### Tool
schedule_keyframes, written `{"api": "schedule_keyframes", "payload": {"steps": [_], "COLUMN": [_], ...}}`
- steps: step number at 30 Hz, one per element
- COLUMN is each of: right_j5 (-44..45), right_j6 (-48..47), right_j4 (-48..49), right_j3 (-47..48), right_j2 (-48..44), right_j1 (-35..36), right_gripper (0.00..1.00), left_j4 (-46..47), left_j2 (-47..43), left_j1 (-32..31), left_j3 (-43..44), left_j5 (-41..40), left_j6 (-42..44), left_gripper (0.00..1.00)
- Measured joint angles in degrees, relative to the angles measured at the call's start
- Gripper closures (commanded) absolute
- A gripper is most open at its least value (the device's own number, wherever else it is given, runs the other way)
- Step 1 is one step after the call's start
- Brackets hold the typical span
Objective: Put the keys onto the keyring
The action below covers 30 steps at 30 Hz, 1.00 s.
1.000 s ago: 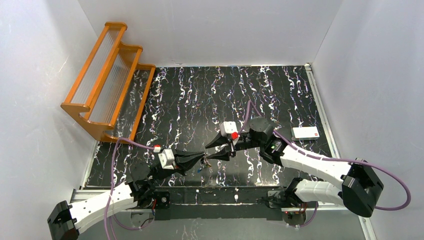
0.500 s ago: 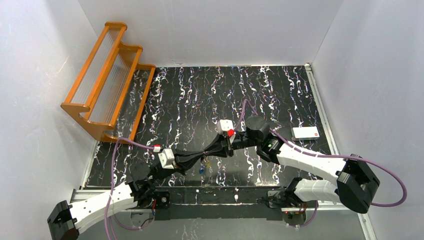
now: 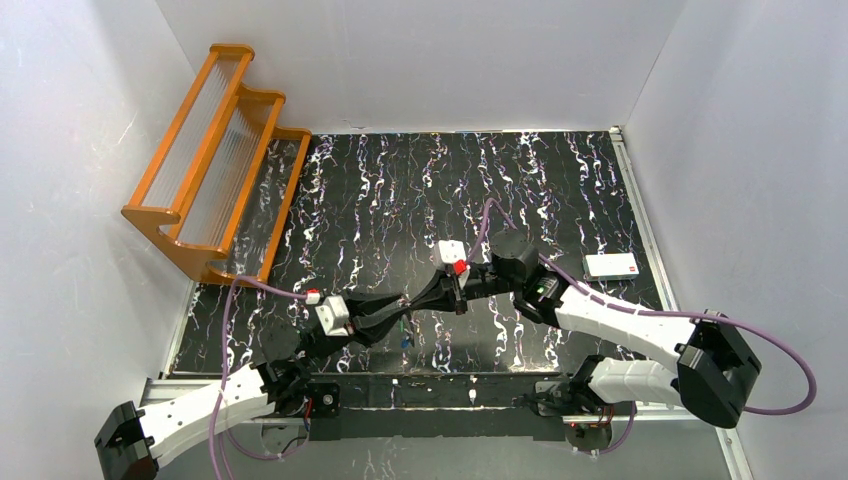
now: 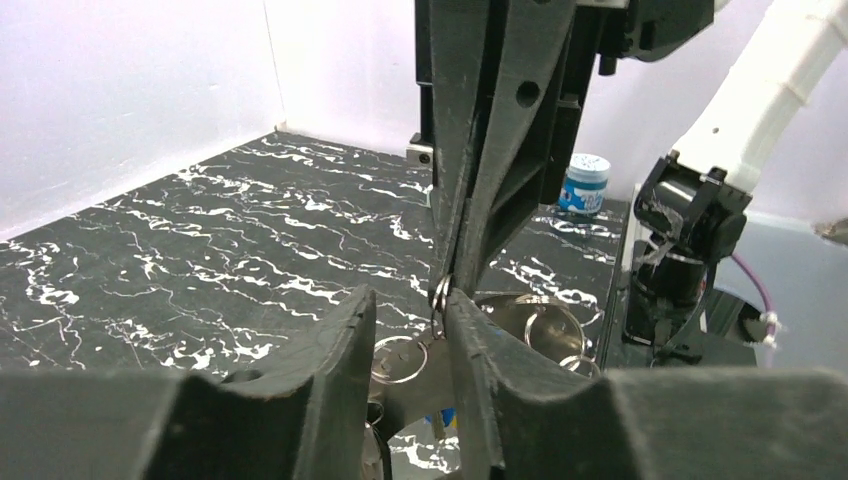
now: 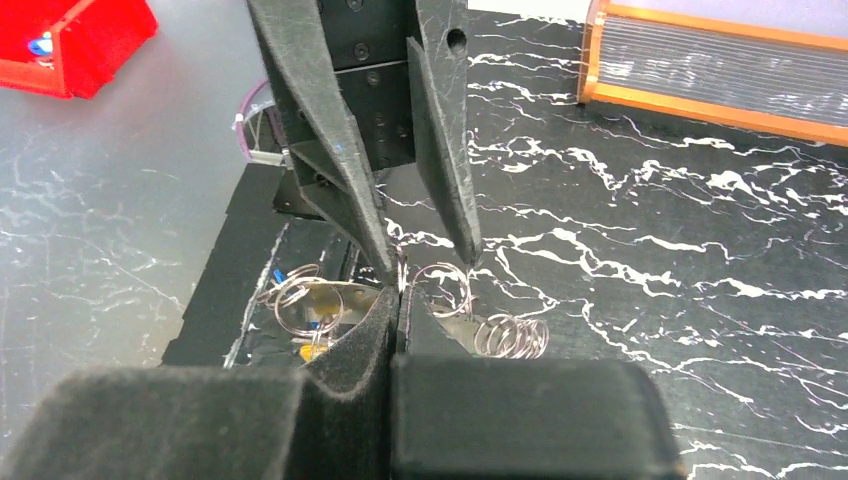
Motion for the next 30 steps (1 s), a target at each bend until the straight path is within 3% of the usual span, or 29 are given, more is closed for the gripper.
{"api": "schedule_keyframes", "payload": {"steps": [5, 16, 21, 25, 30], "right_j5": [1.8, 2.7, 0.5, -2.4, -5.6], "right_j6": [-3.7, -13.6, -17.1, -17.4, -15.3], "right_j4": [-5.9, -21.9, -27.6, -29.8, -29.1], "right_j3": [1.1, 7.0, 9.7, 9.7, 9.5], "right_j2": [-0.8, 1.0, 5.1, 8.7, 11.8], "right_j1": [0.0, 0.0, 0.0, 0.0, 0.0], "right_gripper": [0.99, 0.99, 0.99, 0.99, 0.99], "left_j4": [-2.7, -35.8, -46.9, -51.2, -49.7], "left_j2": [-0.1, -0.3, 3.2, 5.2, 5.7], "left_j1": [0.1, 0.1, 0.1, 0.1, 0.1], "left_j3": [0.6, 19.6, 23.8, 23.7, 21.6], "left_j5": [-0.8, -1.7, -0.3, 1.0, 3.1], "left_j6": [2.6, 17.6, 21.6, 22.3, 21.1], "left_gripper": [0.56, 0.6, 0.62, 0.62, 0.63]}}
